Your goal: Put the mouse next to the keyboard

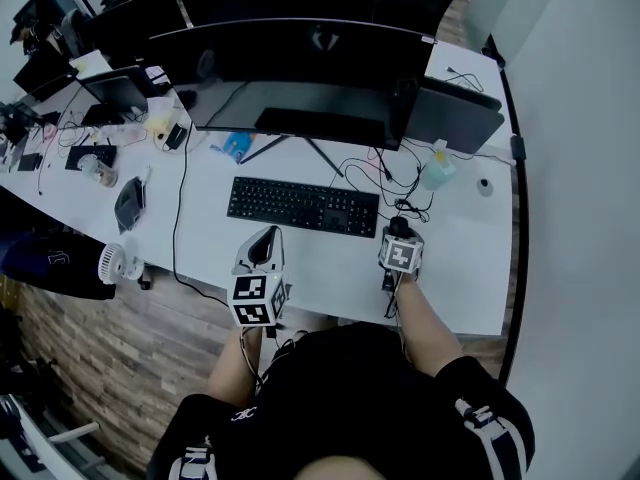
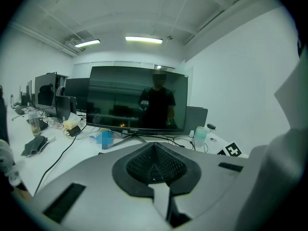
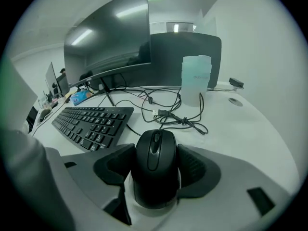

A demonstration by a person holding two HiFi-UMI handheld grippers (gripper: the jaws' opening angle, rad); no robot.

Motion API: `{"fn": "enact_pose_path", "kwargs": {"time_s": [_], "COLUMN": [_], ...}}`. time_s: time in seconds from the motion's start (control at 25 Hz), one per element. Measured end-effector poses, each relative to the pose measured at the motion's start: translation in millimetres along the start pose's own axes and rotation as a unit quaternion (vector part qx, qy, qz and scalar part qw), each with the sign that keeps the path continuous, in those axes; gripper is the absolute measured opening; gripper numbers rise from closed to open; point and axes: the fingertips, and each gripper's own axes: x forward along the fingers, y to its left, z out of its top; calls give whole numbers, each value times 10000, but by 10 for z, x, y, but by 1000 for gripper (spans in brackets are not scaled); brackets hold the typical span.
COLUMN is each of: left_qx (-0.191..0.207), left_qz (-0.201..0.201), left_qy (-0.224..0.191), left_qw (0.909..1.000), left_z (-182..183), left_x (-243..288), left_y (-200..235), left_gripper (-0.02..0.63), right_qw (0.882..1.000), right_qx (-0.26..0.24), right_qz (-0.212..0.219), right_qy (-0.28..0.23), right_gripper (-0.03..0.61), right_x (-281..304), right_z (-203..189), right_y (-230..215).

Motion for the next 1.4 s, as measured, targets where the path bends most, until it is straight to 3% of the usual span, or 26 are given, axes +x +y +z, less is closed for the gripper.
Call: {"fn": "enact_pose_path", "kwargs": {"time_s": [0.16, 0.28, 0.44, 0.6, 0.72, 1.08, 1.4], "left_qx": [70, 116, 172, 275, 338, 569, 674], "left_qz": [-39, -77, -152, -339, -515, -1082, -1305], "left_qy": [-82, -159, -313, -481, -589, -840, -880], "left_qw": [9999, 9998, 9992, 9979, 9964, 9889, 9852], "left_z": [43, 70, 116, 221, 241, 174, 43], "left_x": [-76, -158, -258, -411, -569, -1070, -1434], "left_y": [12, 22, 37, -8, -61, -167, -102], "left_gripper": [12, 12, 12, 12, 12, 12, 12], "right_qw": [9993, 9950, 9819, 9601, 9489, 9201, 9098], "right_qx": [112, 119, -85, -447, -608, -13, 92], "right_qz": [115, 218, 176, 16, 175, 261, 94], "right_qy": [-327, -972, -1886, -2759, -3090, -3908, -4149], "right_gripper": [374, 372, 207, 15, 14, 12, 12], "right_x": [-43, -241, -780, -1537, -2036, -3218, -3686], "right_z": [68, 236, 608, 1008, 1099, 845, 603], "right_y": [26, 42, 144, 349, 567, 940, 1184]}}
